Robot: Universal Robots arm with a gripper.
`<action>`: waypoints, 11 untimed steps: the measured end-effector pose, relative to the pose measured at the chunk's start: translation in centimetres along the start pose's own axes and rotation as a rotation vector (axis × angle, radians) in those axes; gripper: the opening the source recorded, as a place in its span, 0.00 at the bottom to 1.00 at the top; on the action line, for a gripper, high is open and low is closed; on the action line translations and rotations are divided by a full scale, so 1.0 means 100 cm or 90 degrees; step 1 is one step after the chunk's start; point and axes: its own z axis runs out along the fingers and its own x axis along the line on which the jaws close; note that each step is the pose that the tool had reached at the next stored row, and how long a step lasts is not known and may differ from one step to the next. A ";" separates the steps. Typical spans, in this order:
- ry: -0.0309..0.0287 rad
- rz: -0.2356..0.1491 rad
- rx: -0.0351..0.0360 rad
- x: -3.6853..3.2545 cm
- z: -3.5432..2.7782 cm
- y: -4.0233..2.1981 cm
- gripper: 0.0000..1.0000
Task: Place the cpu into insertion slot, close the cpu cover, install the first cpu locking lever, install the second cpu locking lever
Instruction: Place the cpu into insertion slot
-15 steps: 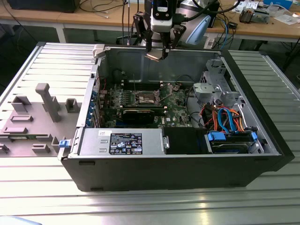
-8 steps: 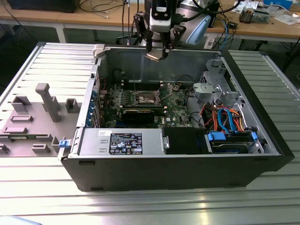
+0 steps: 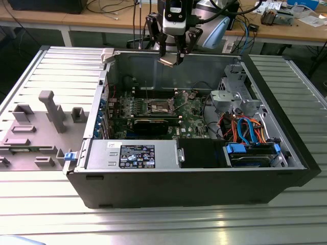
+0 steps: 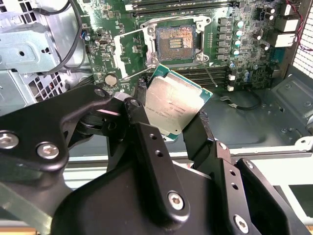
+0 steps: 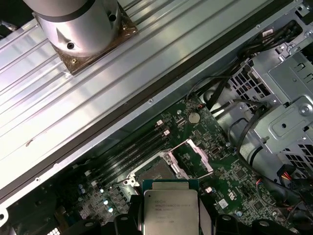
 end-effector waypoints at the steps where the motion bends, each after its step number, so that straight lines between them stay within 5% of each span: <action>1: 0.0000 0.000 0.0000 0.0000 0.0000 0.0000 0.55; 11: -0.0021 0.023 -0.0004 0.0000 0.0000 0.0000 0.55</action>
